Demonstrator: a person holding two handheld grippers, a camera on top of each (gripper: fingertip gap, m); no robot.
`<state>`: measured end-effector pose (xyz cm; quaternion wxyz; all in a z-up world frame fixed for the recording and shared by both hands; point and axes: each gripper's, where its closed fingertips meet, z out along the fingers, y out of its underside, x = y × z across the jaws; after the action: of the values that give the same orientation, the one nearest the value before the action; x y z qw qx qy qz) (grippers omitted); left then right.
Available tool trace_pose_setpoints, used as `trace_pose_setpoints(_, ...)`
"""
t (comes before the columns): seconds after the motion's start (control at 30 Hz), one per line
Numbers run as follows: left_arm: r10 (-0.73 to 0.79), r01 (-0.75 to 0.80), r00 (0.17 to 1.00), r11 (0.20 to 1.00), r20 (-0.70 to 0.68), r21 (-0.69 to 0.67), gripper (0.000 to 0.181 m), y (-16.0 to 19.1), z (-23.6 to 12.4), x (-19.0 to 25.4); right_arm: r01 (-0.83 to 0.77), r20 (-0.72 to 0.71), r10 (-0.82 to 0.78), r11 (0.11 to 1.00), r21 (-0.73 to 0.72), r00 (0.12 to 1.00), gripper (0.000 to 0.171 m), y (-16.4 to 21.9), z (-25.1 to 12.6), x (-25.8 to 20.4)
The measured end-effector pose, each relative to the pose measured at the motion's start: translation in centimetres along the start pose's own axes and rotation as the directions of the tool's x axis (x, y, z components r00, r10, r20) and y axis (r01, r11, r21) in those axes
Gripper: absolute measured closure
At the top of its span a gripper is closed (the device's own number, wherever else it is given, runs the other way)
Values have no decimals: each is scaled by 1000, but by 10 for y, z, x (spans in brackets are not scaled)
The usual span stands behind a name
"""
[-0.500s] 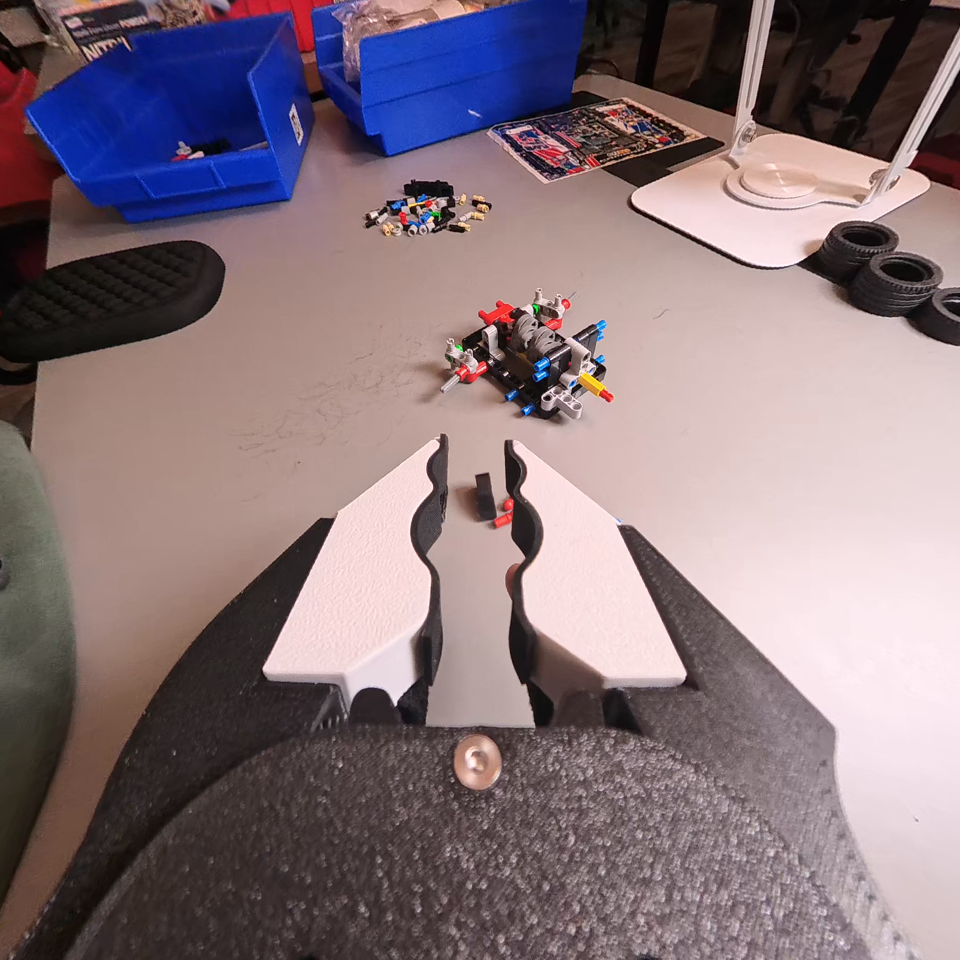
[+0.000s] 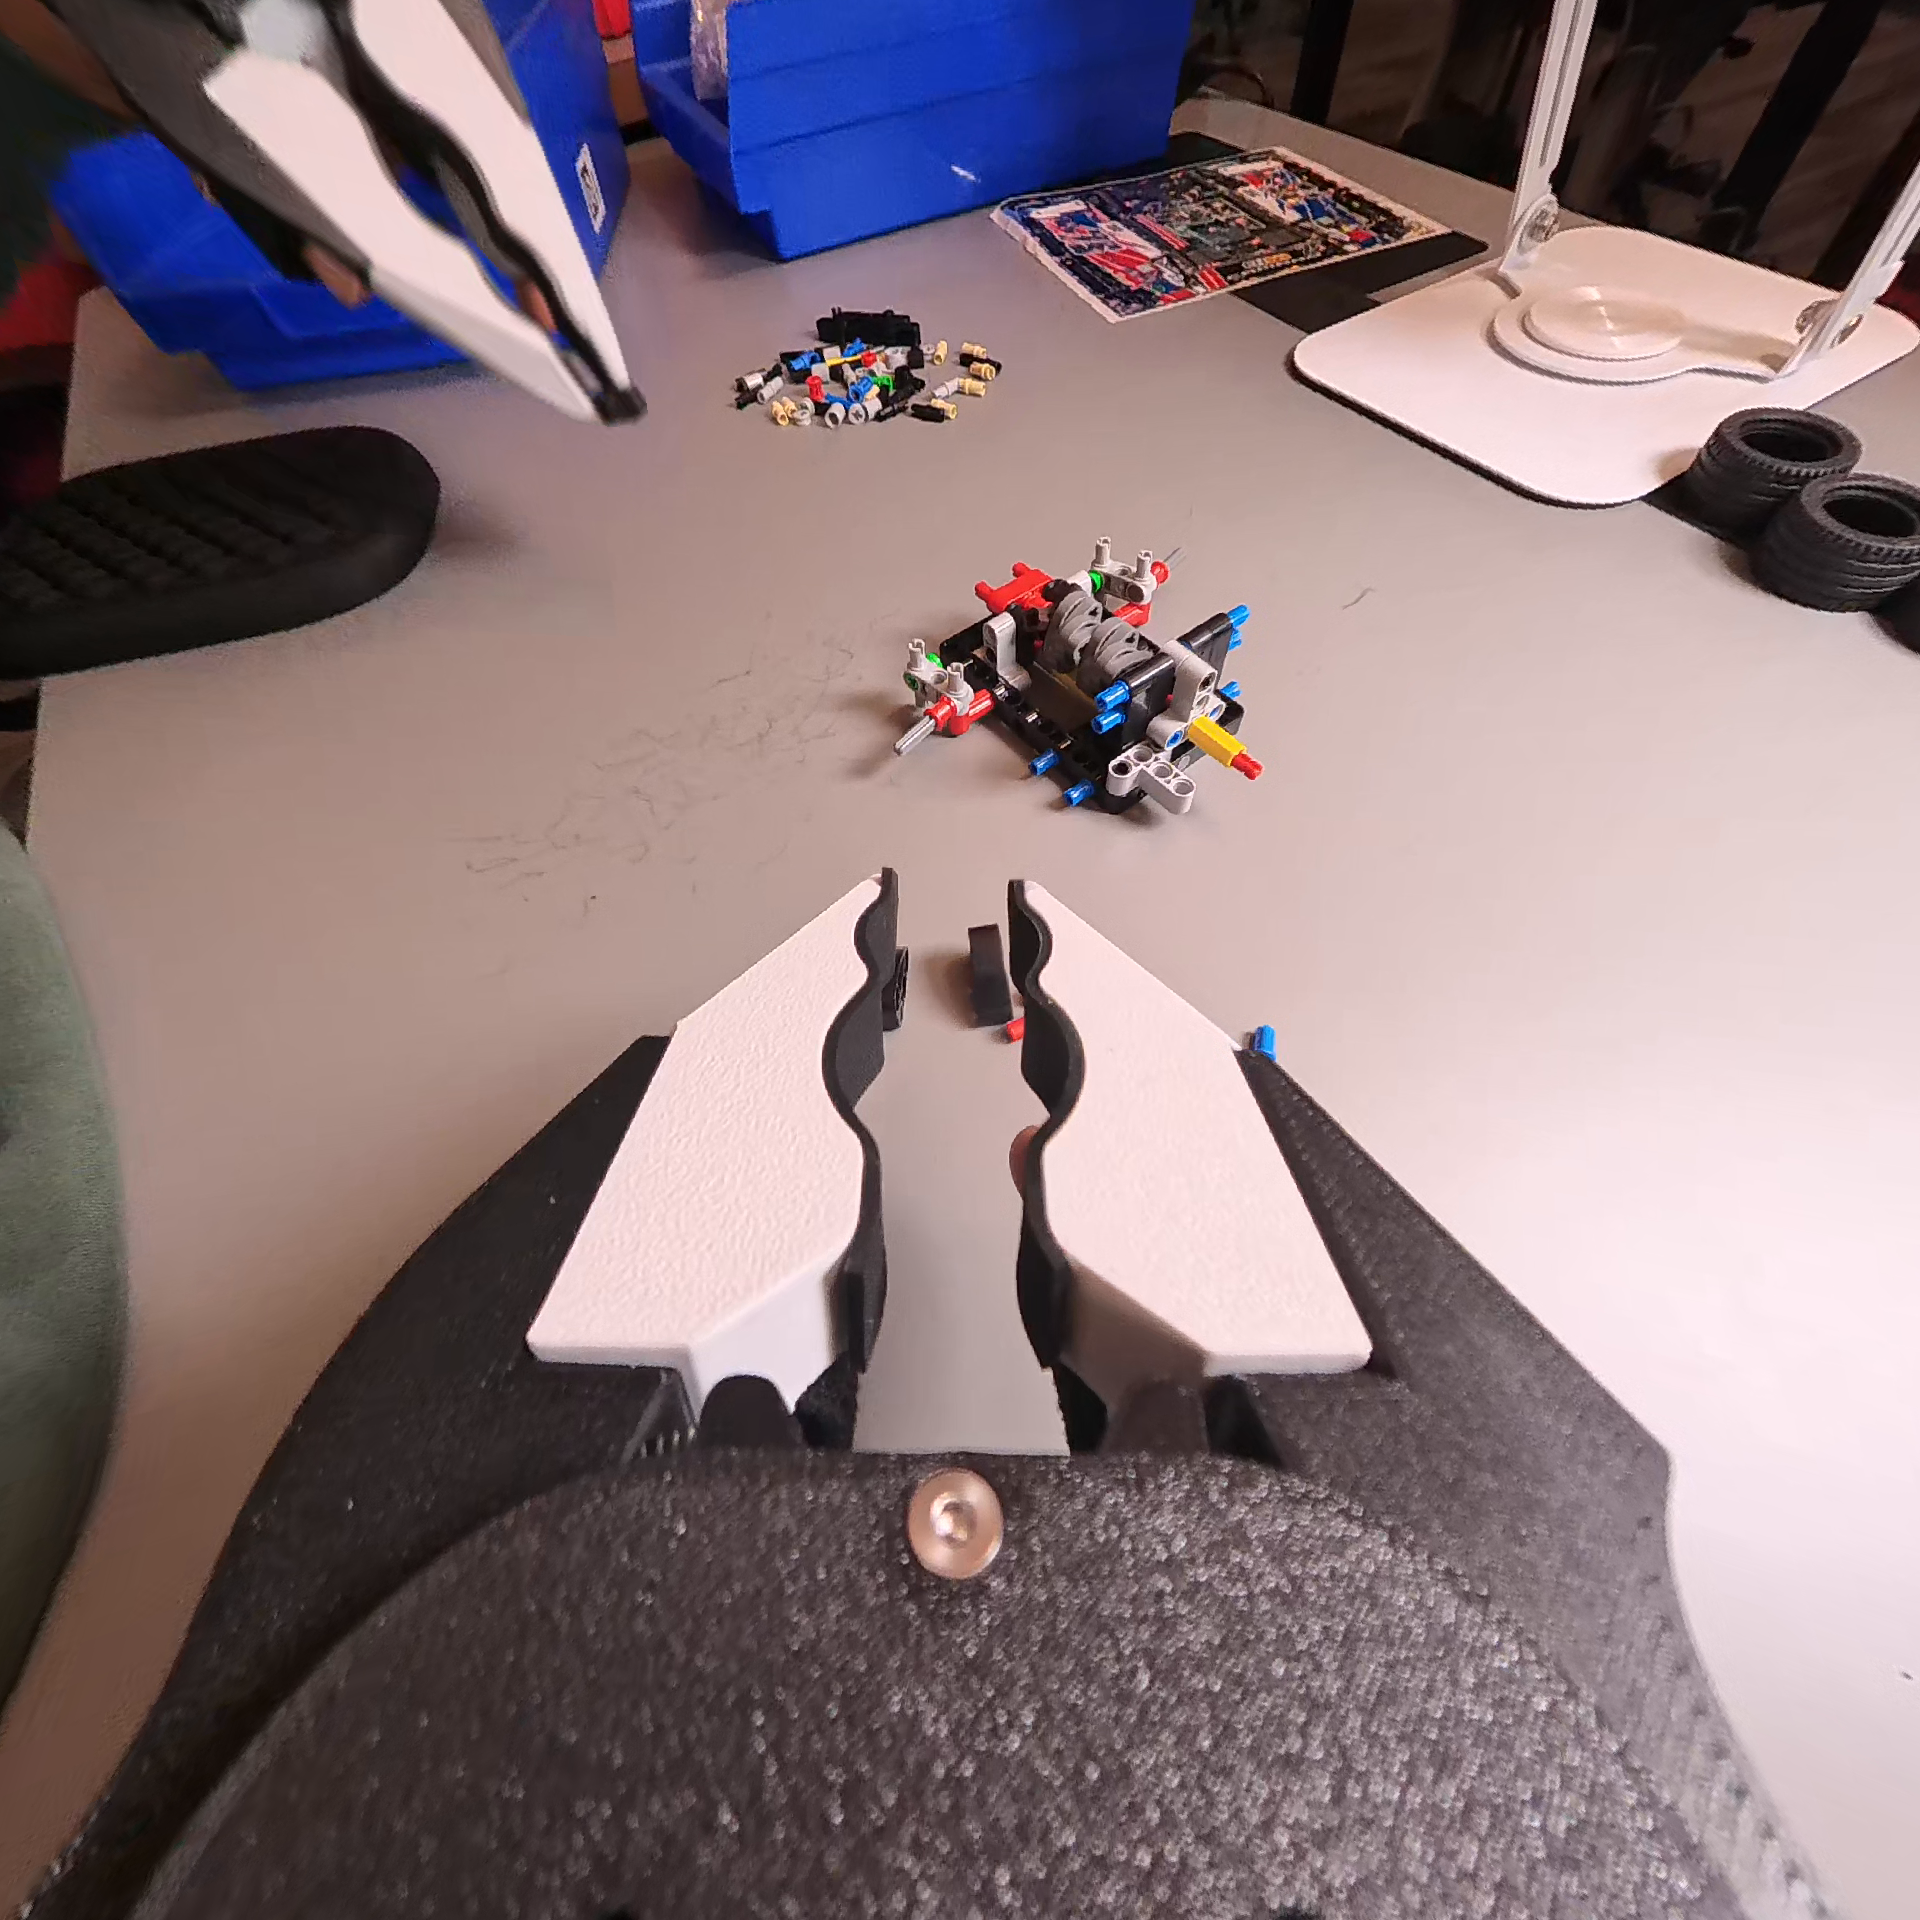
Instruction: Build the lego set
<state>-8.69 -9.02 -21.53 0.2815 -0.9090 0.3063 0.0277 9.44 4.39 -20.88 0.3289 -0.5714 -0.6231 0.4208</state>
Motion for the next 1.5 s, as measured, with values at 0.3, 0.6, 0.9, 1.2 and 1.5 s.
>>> trace_pose_setpoints(0.3,93,-92,966,996,-242,17,176,-31,62,73,17,12,-16,1000,-16,1000,153,5,6,-4)
trace_pose_setpoints(0.6,93,-73,964,993,-248,91,161,-37,61,75,42,29,-42,999,-24,999,154,3,12,-15)
trace_pose_setpoints(0.9,49,-5,964,986,-260,167,171,-28,62,78,146,117,-135,985,-89,984,156,-9,51,-64)
trace_pose_setpoints(1.2,84,-38,984,960,-155,277,176,-45,70,80,230,79,-217,941,-247,973,171,14,96,-80)
trace_pose_setpoints(1.5,125,-89,987,946,-97,312,176,-51,67,81,256,99,-238,931,-262,966,171,13,100,-86)
